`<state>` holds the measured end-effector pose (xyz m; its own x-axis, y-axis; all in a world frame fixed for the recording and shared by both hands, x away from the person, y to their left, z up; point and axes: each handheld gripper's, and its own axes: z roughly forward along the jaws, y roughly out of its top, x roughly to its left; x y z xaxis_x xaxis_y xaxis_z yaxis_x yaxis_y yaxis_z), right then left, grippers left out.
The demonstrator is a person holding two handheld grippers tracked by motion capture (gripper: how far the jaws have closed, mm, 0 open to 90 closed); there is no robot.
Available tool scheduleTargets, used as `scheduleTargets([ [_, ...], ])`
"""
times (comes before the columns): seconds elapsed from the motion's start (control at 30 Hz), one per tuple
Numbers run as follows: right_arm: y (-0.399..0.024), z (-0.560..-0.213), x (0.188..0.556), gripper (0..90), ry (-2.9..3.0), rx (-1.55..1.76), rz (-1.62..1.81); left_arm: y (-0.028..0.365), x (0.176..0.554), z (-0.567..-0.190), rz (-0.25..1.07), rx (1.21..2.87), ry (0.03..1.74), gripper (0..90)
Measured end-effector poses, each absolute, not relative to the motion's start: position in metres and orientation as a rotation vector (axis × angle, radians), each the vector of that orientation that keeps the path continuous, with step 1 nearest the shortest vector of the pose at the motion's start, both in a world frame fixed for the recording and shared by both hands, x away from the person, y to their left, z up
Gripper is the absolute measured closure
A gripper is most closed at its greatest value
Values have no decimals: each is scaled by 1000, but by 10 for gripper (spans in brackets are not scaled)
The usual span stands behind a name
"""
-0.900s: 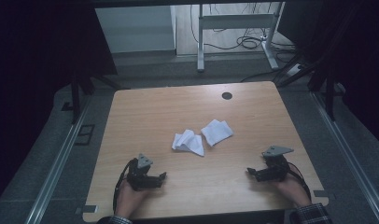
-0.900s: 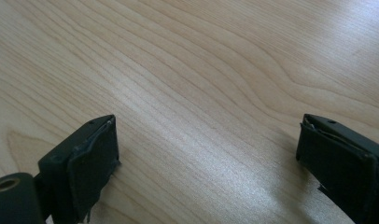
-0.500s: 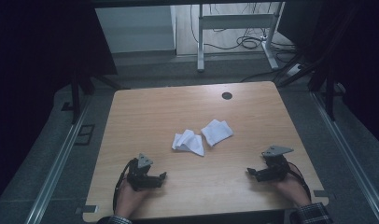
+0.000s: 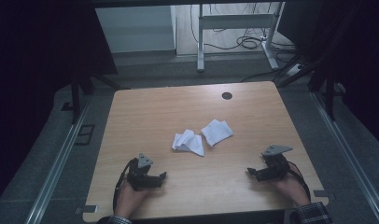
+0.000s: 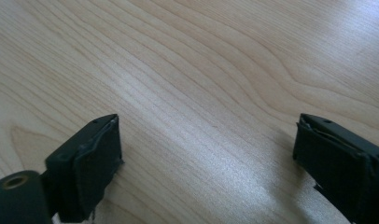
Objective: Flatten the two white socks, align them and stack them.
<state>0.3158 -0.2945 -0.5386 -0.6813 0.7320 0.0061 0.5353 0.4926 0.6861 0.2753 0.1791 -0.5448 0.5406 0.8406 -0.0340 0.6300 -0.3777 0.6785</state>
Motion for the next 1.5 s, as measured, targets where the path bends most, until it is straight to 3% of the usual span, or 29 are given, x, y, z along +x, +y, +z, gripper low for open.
scheduleTargets([
  [0.6, -287, -526, 321, 112, 2481, 1142, 969, 179, 276, -545, 422, 2130, 1184, 97],
  [0.97, -276, -512, 332, 244, 2539, 1117, 959, 179, 276, -545, 422, 2133, 1182, 97],
  [1.5, -258, -495, 363, 286, 2510, 1103, 1045, 179, 276, -545, 422, 2130, 1183, 97],
])
